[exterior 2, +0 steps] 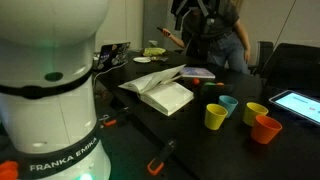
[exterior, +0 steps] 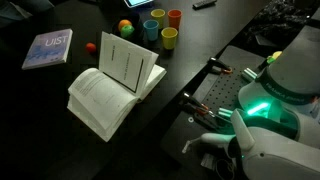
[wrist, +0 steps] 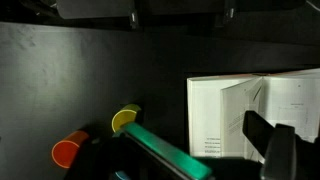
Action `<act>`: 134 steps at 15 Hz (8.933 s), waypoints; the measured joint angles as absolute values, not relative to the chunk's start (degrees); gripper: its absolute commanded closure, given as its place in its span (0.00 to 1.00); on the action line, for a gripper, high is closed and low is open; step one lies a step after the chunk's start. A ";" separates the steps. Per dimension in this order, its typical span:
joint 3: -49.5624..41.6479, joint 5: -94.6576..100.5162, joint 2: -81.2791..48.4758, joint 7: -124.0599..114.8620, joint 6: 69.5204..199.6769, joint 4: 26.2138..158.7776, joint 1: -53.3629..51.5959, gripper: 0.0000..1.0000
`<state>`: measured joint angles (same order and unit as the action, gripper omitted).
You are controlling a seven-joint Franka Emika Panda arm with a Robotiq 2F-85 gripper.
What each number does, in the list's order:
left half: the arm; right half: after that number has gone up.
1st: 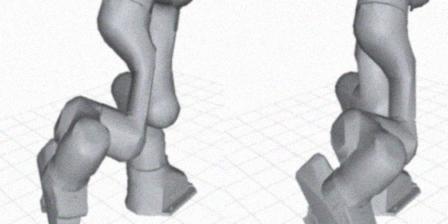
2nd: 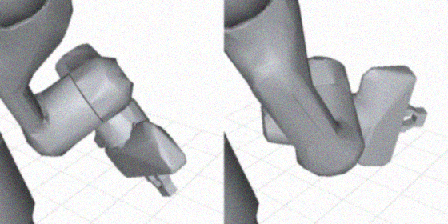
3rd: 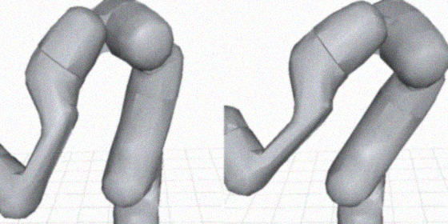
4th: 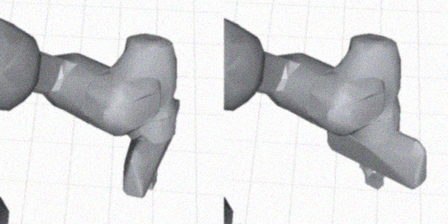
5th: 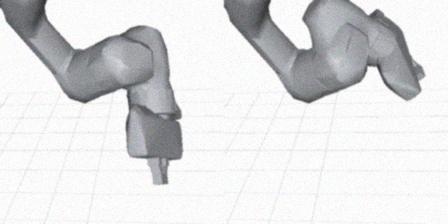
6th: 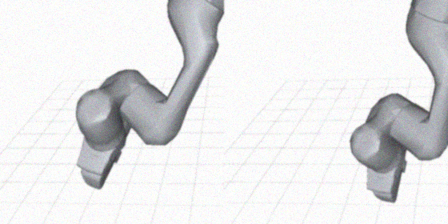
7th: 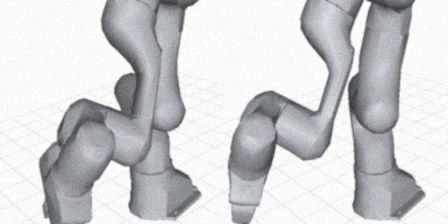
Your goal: Pick up one yellow cup and put it in the other yellow cup, pick the orange cup and put it in the stacked yellow cups, pick up the blue cup and put it in the stacked orange cup
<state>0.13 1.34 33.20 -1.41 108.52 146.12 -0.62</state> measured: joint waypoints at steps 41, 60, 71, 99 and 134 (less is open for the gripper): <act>-5.05 17.28 -20.27 -14.30 155.19 127.00 6.97 0.00; -9.68 9.51 -35.45 -14.09 151.64 109.87 4.73 0.32; -10.06 8.58 -35.84 -14.08 151.37 109.57 2.57 1.00; -7.12 17.31 -1.84 -16.66 124.03 125.18 -2.31 0.97; -4.46 31.49 -4.26 -26.33 155.77 146.16 1.30 0.66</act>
<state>-4.46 31.49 -4.26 -26.33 155.77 146.16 1.30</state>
